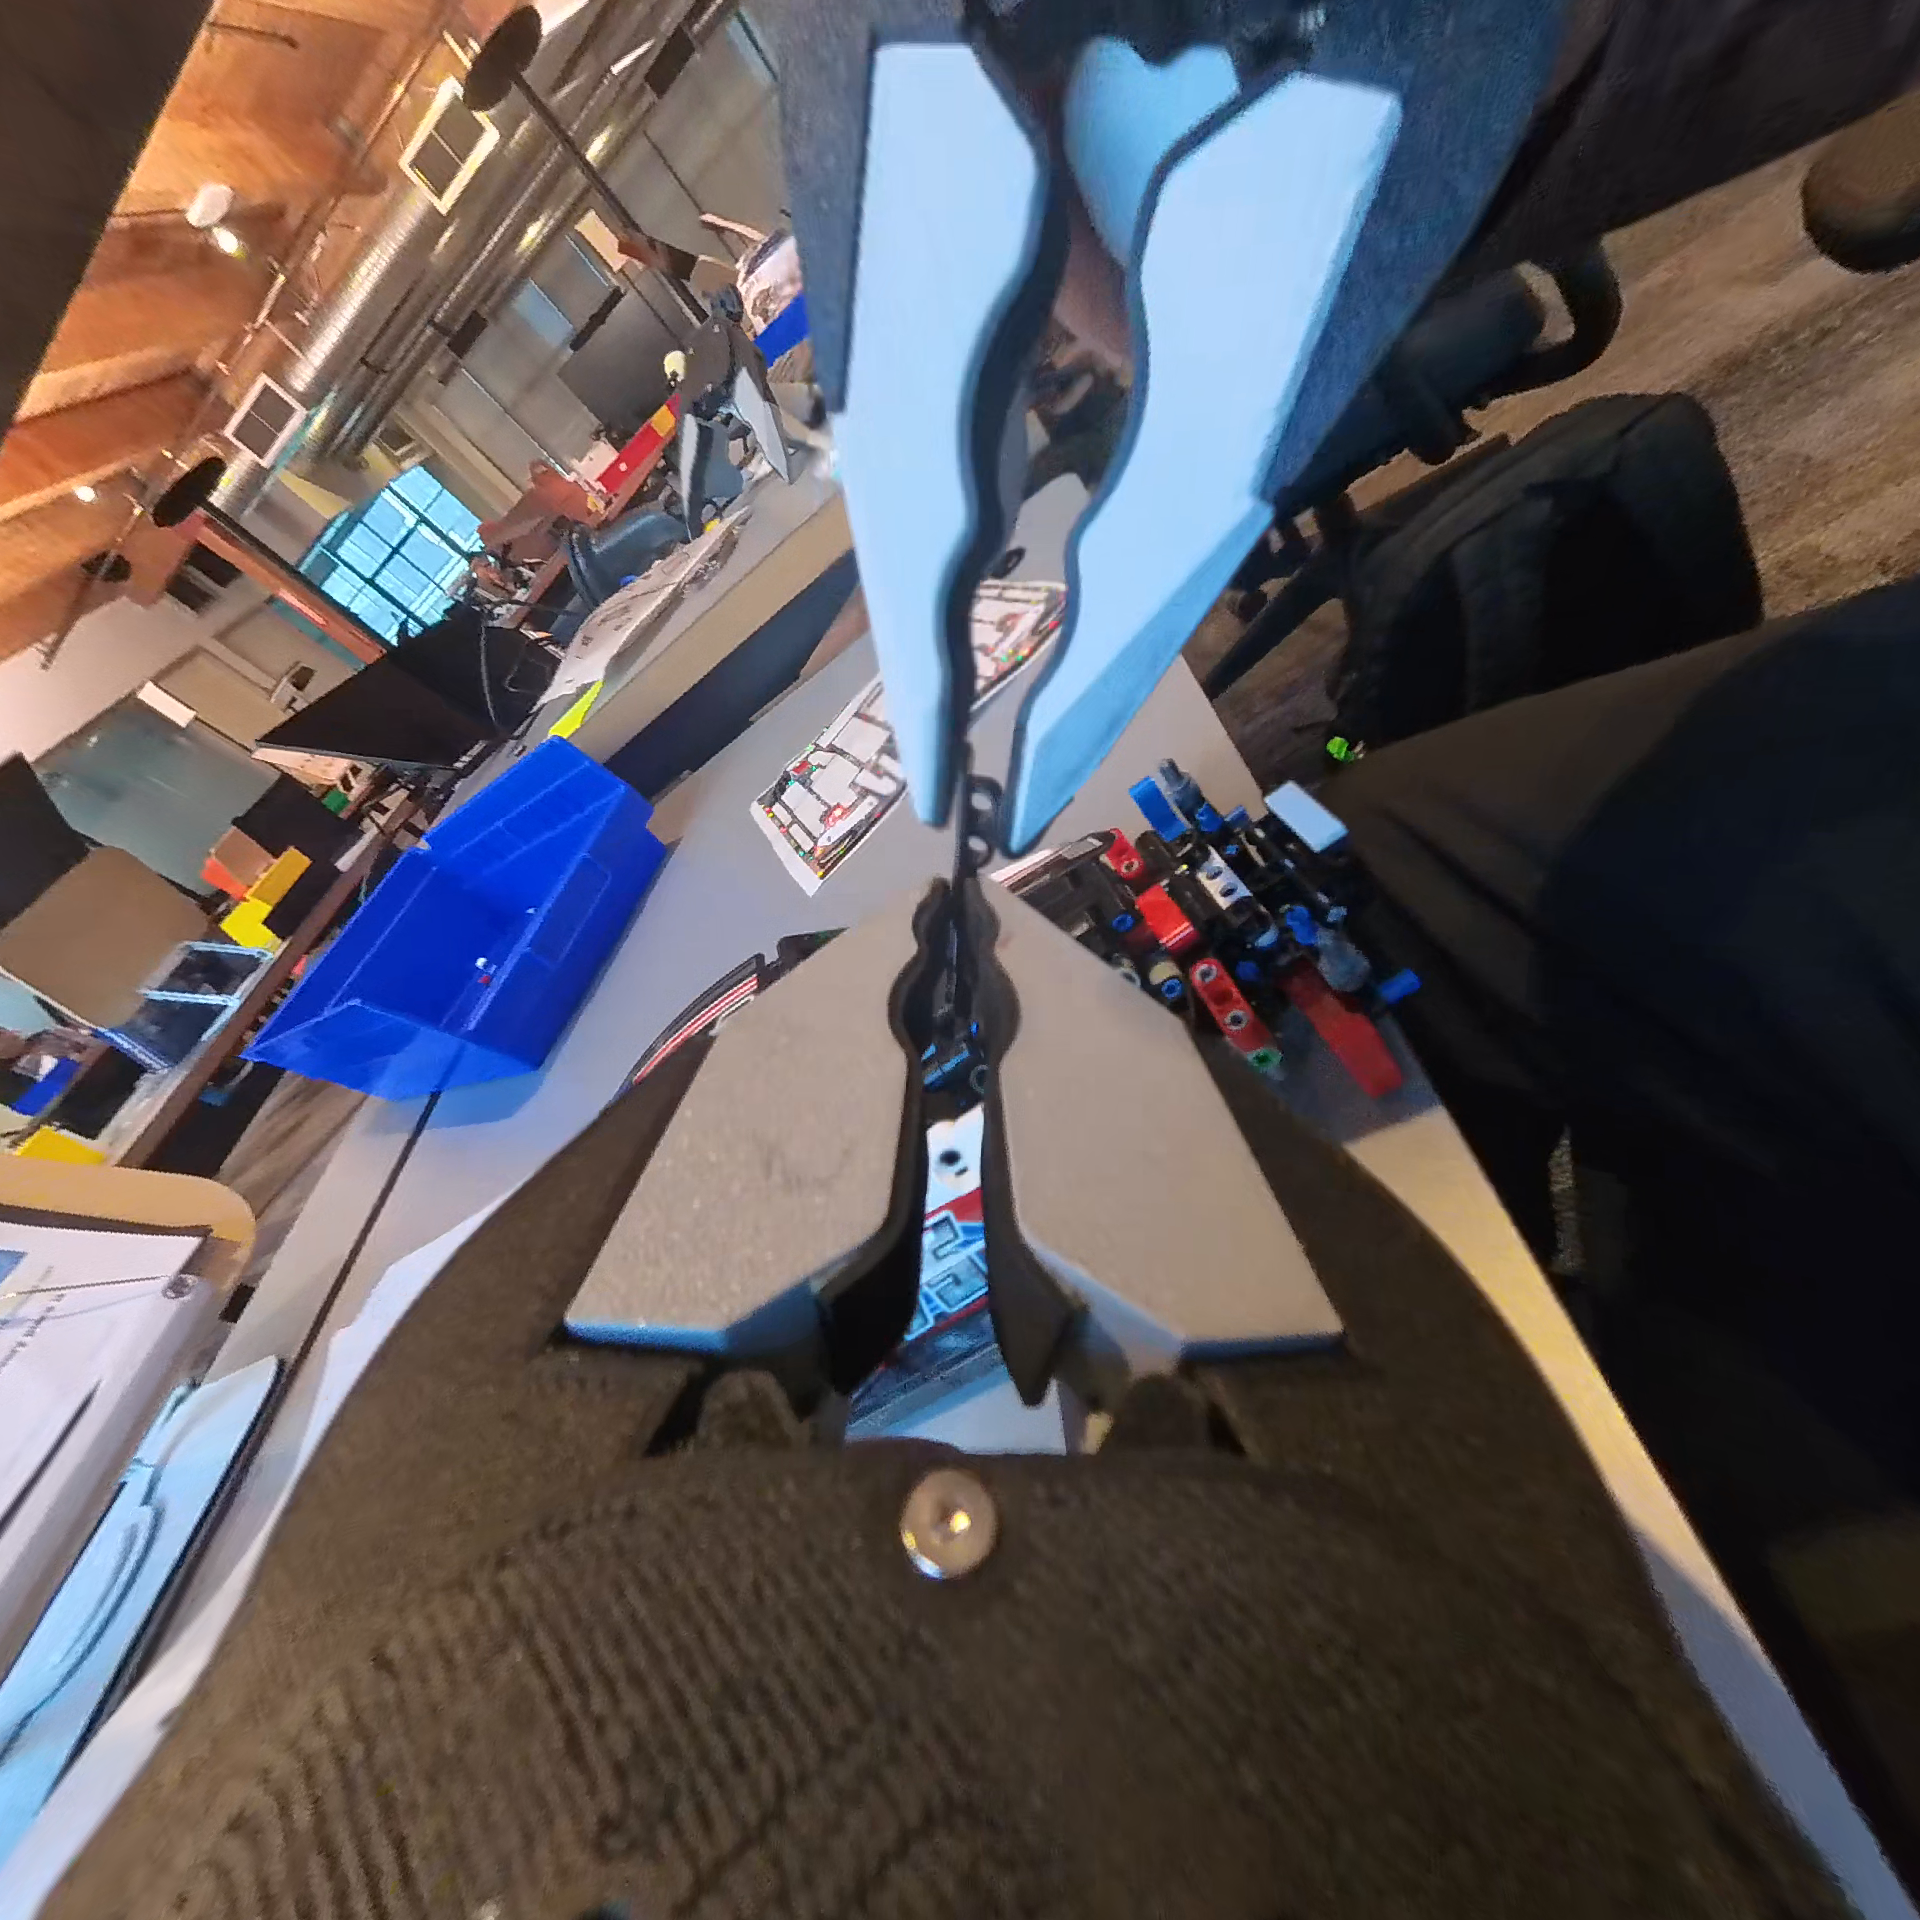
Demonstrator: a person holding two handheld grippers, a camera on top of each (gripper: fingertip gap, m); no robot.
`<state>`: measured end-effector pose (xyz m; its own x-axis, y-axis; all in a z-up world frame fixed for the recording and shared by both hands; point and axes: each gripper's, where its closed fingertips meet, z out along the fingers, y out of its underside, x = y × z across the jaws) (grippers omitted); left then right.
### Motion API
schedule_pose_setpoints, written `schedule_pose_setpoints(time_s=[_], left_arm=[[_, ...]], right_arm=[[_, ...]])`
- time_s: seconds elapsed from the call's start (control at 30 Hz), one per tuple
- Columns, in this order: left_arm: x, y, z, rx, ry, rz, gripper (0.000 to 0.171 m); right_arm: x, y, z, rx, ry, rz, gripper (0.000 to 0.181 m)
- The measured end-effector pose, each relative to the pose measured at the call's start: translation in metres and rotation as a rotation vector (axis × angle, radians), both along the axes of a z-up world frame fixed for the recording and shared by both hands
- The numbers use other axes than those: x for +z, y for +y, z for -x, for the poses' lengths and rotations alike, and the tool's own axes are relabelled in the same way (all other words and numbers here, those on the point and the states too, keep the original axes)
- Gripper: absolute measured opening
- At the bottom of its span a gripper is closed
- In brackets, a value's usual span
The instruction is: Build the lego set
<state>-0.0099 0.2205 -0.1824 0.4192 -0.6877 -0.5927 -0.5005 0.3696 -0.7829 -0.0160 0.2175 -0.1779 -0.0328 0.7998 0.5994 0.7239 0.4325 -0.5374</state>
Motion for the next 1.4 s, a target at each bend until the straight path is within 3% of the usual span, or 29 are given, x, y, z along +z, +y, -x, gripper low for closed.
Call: schedule_pose_setpoints(time_s=[0.23, 0.37, 0.63, 0.73, 0.8, 0.9, 1.1, 1.23, 1.4], left_arm=[[-0.002, 0.005, 0.003, 0.007, -0.053, 0.091, 0.000], [-0.010, 0.010, 0.019, 0.041, -0.029, 0.135, 0.014], [-0.030, 0.003, 0.035, 0.021, 0.055, 0.419, 0.029], [-0.024, 0.004, 0.046, -0.011, 0.114, 0.366, 0.030], [-0.009, -0.006, 0.043, -0.120, 0.101, 0.375, 0.030], [-0.012, -0.022, 0.040, -0.261, 0.241, 0.510, 0.033], [-0.035, -0.001, 0.039, -0.180, 0.512, 0.570, 0.043], [-0.042, 0.004, 0.035, -0.161, 0.674, 0.418, 0.039], [-0.037, 0.009, 0.030, -0.179, 0.863, 0.395, 0.047]], right_arm=[[-0.007, 0.005, 0.002, 0.053, -0.086, 0.059, 0.008], [-0.004, 0.018, -0.012, 0.011, -0.144, 0.019, 0.008], [-0.005, 0.023, -0.037, -0.077, 0.005, 0.078, 0.008], [-0.009, 0.020, -0.047, -0.097, 0.041, 0.112, 0.008], [-0.012, 0.017, -0.054, -0.104, 0.060, 0.127, 0.008], [-0.015, 0.010, -0.062, -0.099, 0.091, 0.161, 0.008], [-0.025, -0.008, -0.069, -0.055, 0.123, 0.213, 0.008], [-0.030, -0.016, -0.078, -0.026, 0.113, 0.204, 0.008], [-0.022, -0.023, -0.080, 0.005, 0.149, 0.207, 0.008]])
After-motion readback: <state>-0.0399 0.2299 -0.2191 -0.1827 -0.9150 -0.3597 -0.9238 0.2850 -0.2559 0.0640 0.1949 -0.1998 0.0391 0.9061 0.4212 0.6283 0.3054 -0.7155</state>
